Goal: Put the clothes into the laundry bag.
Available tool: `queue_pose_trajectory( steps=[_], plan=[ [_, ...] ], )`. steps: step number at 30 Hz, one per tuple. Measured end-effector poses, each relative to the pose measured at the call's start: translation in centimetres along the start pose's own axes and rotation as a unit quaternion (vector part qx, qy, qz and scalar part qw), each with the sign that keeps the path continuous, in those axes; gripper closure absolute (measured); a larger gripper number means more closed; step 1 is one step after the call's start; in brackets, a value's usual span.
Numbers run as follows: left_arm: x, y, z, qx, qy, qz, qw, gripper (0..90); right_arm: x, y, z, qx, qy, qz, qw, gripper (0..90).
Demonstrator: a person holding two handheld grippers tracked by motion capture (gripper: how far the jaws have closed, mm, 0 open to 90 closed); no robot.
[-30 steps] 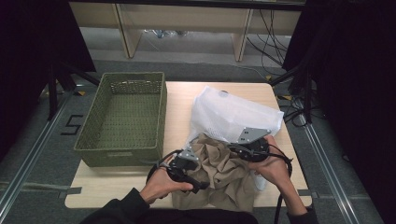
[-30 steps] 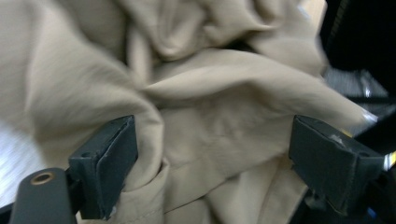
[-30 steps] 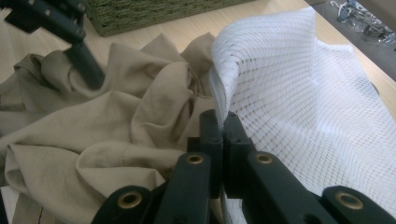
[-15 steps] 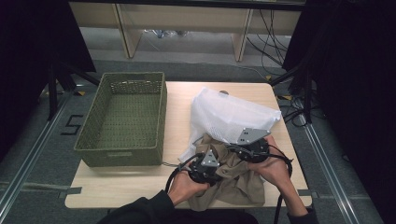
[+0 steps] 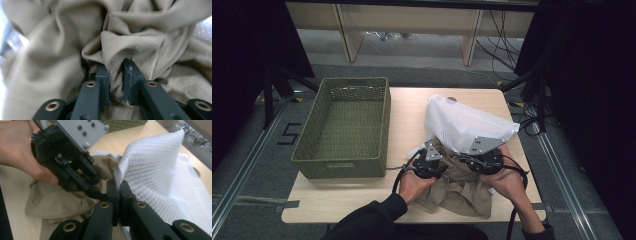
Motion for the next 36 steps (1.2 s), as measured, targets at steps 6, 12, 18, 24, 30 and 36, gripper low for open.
queue_pose_trajectory(
  steps=[6,12,18,24,30,36],
  plan=[
    [0.6,-0.5,3.7,-0.003,-0.019,-0.028,0.9994,37.0,0.1,0.7,-0.5,0.010,-0.002,-0.004,0.9999,90.0],
    [3.9,-0.5,3.5,0.019,-0.061,-0.042,0.9971,15.6,0.1,0.8,-0.6,0.013,-0.003,-0.008,0.9999,90.0],
    [4.7,0.5,0.0,0.057,-0.019,-0.033,0.9976,29.0,-0.1,1.0,-0.8,0.013,-0.003,-0.009,0.9999,90.0],
    [1.8,-0.1,1.6,0.027,-0.002,-0.074,0.9969,72.6,-0.4,1.3,-1.1,0.020,-0.001,-0.021,0.9996,90.0],
    [0.6,0.2,2.3,0.018,0.043,-0.048,0.9978,58.4,-0.6,1.4,-1.2,0.019,0.000,-0.016,0.9997,90.0],
    [-0.5,0.4,3.7,0.028,0.090,-0.021,0.9953,28.0,-0.6,1.4,-1.2,0.021,-0.003,-0.018,0.9996,90.0]
  ],
)
Point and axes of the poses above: each handheld gripper's, and its own axes: z roughly backward along the jaws, y roughly out of its underside, x roughly to its left, the point moved 4 cm from there along -z, roughly forward along the jaws, and after that the axes turned 8 degrees about x, right-handed, at the moved point
